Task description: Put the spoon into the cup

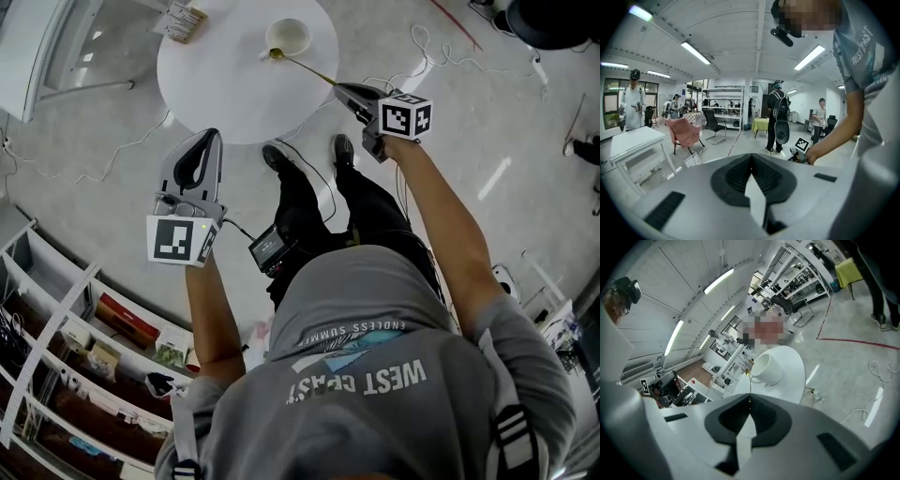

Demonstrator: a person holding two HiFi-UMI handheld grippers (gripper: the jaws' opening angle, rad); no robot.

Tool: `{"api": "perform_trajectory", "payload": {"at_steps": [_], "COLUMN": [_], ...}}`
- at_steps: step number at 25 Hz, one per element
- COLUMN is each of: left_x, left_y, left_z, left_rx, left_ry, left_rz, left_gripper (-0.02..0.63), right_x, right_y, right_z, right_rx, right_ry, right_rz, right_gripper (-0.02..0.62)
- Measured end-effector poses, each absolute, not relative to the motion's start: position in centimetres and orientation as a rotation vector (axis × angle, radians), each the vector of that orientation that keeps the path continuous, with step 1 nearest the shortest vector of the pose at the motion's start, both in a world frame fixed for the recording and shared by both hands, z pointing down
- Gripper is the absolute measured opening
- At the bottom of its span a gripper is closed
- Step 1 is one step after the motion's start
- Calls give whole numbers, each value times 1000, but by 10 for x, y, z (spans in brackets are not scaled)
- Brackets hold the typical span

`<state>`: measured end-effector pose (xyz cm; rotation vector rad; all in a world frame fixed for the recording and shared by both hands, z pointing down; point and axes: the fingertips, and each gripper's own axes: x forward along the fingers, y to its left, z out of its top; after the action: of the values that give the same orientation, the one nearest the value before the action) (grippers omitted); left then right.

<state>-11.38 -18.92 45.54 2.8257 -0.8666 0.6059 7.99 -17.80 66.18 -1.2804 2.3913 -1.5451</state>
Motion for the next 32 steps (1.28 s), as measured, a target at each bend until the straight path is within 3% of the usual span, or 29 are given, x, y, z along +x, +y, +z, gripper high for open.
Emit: {"api": "perform_trajectory", "payload": {"at_steps": [32], "left_x": [-176], "left_y": [-181], "left_z": [399], "left_rx": [2788], "left_ry": [-1220], "left_rz": [518], "left_gripper": [5], "right_x": [97], "right_y": [-261], "right_z": [628], "right_rx": [-1341], "right_ry": [2316], "right_rz": [-1604], "right_gripper": [25]}}
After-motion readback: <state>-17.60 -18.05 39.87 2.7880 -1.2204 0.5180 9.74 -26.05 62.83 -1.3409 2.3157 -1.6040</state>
